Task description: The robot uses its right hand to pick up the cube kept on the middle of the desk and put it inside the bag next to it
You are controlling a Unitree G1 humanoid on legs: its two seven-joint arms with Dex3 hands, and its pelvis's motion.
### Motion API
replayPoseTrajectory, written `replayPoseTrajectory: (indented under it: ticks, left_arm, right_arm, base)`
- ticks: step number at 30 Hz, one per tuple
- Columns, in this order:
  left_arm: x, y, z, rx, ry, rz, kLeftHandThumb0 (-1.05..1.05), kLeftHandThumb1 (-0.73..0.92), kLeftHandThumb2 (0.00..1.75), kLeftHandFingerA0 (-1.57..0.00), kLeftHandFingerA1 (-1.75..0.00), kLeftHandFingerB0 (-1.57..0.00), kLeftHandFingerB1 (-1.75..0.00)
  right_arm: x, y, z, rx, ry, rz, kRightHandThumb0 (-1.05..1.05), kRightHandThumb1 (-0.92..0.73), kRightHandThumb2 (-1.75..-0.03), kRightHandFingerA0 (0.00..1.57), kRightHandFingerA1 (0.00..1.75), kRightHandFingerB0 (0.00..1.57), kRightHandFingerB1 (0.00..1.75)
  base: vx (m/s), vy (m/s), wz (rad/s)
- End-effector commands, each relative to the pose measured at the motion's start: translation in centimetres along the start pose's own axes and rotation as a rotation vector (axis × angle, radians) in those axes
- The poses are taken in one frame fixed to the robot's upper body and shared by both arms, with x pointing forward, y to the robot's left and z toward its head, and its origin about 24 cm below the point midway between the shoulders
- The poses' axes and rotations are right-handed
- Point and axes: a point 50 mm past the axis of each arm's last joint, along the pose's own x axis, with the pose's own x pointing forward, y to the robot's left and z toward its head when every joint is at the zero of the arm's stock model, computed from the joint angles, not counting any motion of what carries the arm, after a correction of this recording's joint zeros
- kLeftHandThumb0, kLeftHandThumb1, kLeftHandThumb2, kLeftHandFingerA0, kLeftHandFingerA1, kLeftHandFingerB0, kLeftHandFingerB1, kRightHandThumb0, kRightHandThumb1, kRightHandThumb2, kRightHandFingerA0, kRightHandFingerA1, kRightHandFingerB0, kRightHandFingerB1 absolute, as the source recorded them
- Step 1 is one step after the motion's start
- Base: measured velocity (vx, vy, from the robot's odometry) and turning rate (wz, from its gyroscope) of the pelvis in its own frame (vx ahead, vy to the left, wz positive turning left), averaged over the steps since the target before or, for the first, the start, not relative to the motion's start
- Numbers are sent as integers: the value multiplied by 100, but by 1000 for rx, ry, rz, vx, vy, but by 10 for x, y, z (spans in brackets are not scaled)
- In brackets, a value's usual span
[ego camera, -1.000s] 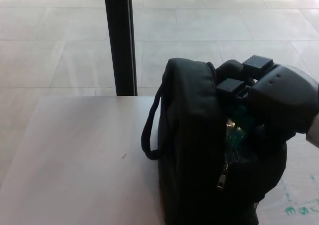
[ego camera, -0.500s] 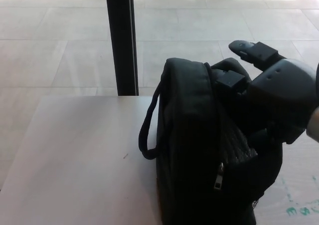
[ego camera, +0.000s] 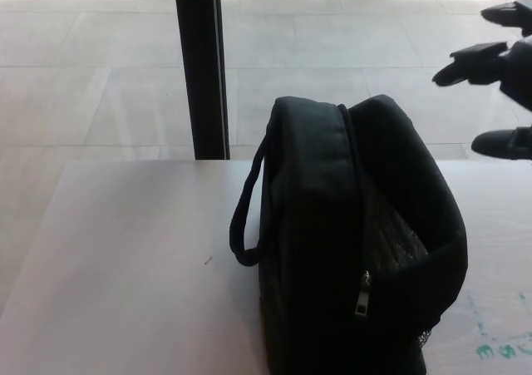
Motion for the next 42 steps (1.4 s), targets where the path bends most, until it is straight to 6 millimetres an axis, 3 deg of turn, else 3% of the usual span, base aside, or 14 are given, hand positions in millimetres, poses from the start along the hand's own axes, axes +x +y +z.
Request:
replayPoseTrajectory:
  ticks: [1,13,15,17,18,20,30,31,32,34,37,38,39,42]
  left_arm:
    - [-2,4,-4,-11,16,12,-66,55,91,-30,-61,-22,-52]
    - [-4,2,-12,11,35,6,-61,55,94,-34,-62,-20,-51]
    - [-4,2,-11,-11,31,2,-62,55,93,-33,-62,-21,-51]
    - [-4,2,-9,-7,30,1,-56,74,61,-30,-52,-28,-42]
    - [-4,2,-9,-8,30,0,-58,74,61,-30,-52,-27,-41]
    - [-4,2,-9,-5,29,1,-58,73,61,-31,-54,-28,-42]
    - [-3,4,-7,-50,28,10,-61,53,92,-32,-62,-20,-51]
    - [-3,4,-9,-55,31,11,-61,53,92,-32,-62,-20,-51]
    - [-3,4,-10,-50,35,15,-60,53,93,-34,-63,-21,-51]
    - [-4,4,-12,-48,39,19,-60,53,93,-35,-63,-21,-51]
    - [-4,4,-12,-41,39,17,-62,54,92,-32,-62,-20,-51]
    - [-3,3,-11,-51,37,9,-55,72,61,-30,-53,-28,-42]
    - [-3,2,-11,-50,35,7,-57,53,93,-32,-62,-19,-51]
    - [-2,3,-11,-57,37,6,-58,53,92,-32,-62,-19,-51]
  right_arm:
    - [-45,-15,-46,387,136,-170,-44,-61,-58,54,52,49,41]
    - [-171,64,-131,647,704,-304,-50,-61,-58,37,52,30,33]
    - [-204,86,-140,637,856,-272,-68,-51,-85,17,52,11,41]
    - [-214,91,-141,643,888,-272,-69,-69,-60,17,42,16,27]
    - [-221,95,-142,653,910,-291,-73,-54,-94,2,49,3,31]
    - [-242,107,-143,684,990,-343,-83,-58,-92,6,32,6,16]
    - [-298,152,-145,700,1276,-344,-77,-62,-97,10,57,2,25]
    - [-301,154,-145,734,1293,-348,-75,-79,-63,9,50,2,24]
    - [-305,160,-144,767,1325,-347,-73,-60,-101,0,51,0,26]
    - [-309,171,-143,766,1368,-305,-70,-80,-65,18,49,4,25]
    - [-313,186,-138,850,1389,-314,-72,-61,-91,7,51,7,28]
    - [-315,196,-134,913,1415,-297,-75,-58,-94,2,42,8,23]
    - [-317,205,-130,956,1429,-267,-71,-61,-98,0,36,4,23]
    - [-319,223,-120,1016,1440,-203,-66,-62,-98,0,31,0,24]
  base:
    - [0,0,0]
    - [0,0,0]
    - [0,0,0]
    - [0,0,0]
    - [0,0,0]
    - [0,0,0]
    - [0,0,0]
    - [0,0,0]
    - [0,0,0]
    - [0,0,0]
    - [0,0,0]
    - [0,0,0]
    - [0,0,0]
    - [0,0,0]
